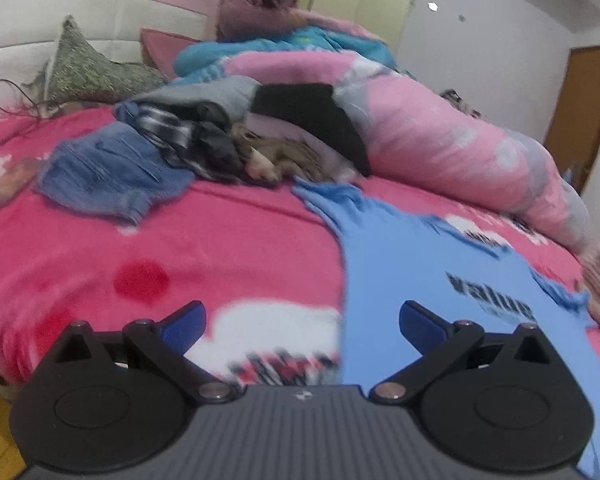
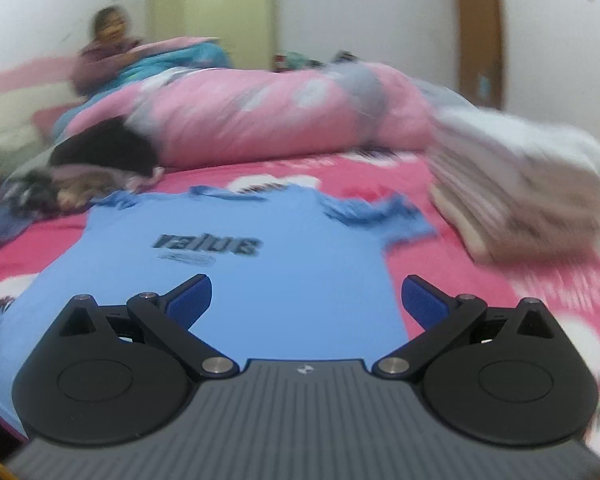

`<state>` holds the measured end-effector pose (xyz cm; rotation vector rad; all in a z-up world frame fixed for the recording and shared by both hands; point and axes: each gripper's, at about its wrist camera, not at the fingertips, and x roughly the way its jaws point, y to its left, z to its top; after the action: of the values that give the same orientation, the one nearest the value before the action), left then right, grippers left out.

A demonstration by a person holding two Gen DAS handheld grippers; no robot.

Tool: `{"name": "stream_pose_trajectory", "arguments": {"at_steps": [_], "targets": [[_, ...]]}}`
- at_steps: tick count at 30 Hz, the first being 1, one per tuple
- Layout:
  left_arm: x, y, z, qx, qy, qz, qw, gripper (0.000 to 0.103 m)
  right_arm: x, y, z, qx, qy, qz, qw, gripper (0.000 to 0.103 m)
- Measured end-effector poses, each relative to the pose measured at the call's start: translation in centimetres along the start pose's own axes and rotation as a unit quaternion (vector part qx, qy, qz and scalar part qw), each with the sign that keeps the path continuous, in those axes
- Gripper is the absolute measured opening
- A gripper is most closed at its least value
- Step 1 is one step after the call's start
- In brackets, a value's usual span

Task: Fold clothes
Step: 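Move both grippers toward the T-shirt beside the clothes pile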

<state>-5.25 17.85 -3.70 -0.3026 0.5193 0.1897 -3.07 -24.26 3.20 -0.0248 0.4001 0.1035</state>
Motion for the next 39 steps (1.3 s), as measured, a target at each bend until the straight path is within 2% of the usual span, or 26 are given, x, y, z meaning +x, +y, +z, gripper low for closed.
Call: {"name": "stream_pose_trajectory", "arguments": {"at_steps": [5,8,12,15,18,19,20,21,22,23,24,26,29,30,32,34,36,39], "targets": [[2.9,2.0,3.1,0.002,-0.028,-0.004,0.9996,0.103,3.8,4.1,5.8,-0.037,-0.015,0.058,0.997,0.102],[5.6,2.7,5.2,0.006,-0.04,-0.014,0.9991,0.103,7.2,7.4,9.0,-0.069,-0.023,0.104,0.992,0.102],[10.4,2.3,7.2,0.02,-0.043,-0.041,0.998,0.103,12.1,13.2,11.6,-0.127,-0.042,0.15,0.98,0.102],[14.2,1.4,8.0,0.035,-0.039,-0.055,0.9971,0.102,16.7,16.9,12.3,-0.139,-0.02,0.173,0.975,0.1],[17.1,0.9,8.2,0.032,-0.039,-0.06,0.9969,0.095,20.6,19.0,11.5,-0.138,0.01,0.188,0.972,0.097],[18.1,0.8,8.2,0.029,-0.039,-0.06,0.997,0.093,22.1,19.4,11.0,-0.133,0.024,0.189,0.973,0.093],[19.0,0.7,8.3,0.026,-0.038,-0.061,0.9971,0.089,23.5,19.8,10.5,-0.129,0.037,0.19,0.973,0.083],[20.0,0.7,8.5,0.024,-0.032,-0.064,0.9971,0.083,24.9,20.1,10.0,-0.124,0.05,0.19,0.973,0.077],[20.9,0.6,8.7,0.025,-0.026,-0.066,0.9972,0.079,26.2,20.3,9.3,-0.114,0.065,0.191,0.973,0.066],[21.7,0.6,8.9,0.026,-0.019,-0.068,0.9971,0.07,27.4,20.3,8.7,-0.099,0.082,0.191,0.973,0.051],[22.5,0.5,9.2,0.03,-0.012,-0.07,0.997,0.062,28.4,20.2,8.0,-0.084,0.095,0.194,0.973,0.047],[24.0,0.2,9.6,0.044,0.001,-0.073,0.9964,0.054,30.3,19.8,6.8,-0.052,0.115,0.201,0.971,0.042],[25.7,-0.4,9.9,0.069,0.012,-0.068,0.9952,0.049,32.2,18.8,4.7,-0.006,0.133,0.202,0.97,0.038],[26.1,-0.6,9.9,0.078,0.015,-0.069,0.9944,0.042,32.6,18.6,4.1,0.005,0.133,0.205,0.97,0.038],[26.9,-1.0,9.9,0.094,0.025,-0.072,0.9926,0.035,32.7,18.0,3.9,0.025,0.129,0.217,0.967,0.039],[27.8,-1.2,9.7,0.102,0.037,-0.074,0.9913,0.032,33.1,17.4,3.8,0.046,0.13,0.228,0.964,0.039],[28.3,-1.3,9.6,0.107,0.046,-0.07,0.9907,0.024,33.6,17.1,3.7,0.064,0.131,0.238,0.96,0.039],[28.8,-1.1,9.5,0.101,0.06,-0.063,0.991,0.023,33.8,16.5,3.7,0.083,0.13,0.249,0.956,0.039]]}}
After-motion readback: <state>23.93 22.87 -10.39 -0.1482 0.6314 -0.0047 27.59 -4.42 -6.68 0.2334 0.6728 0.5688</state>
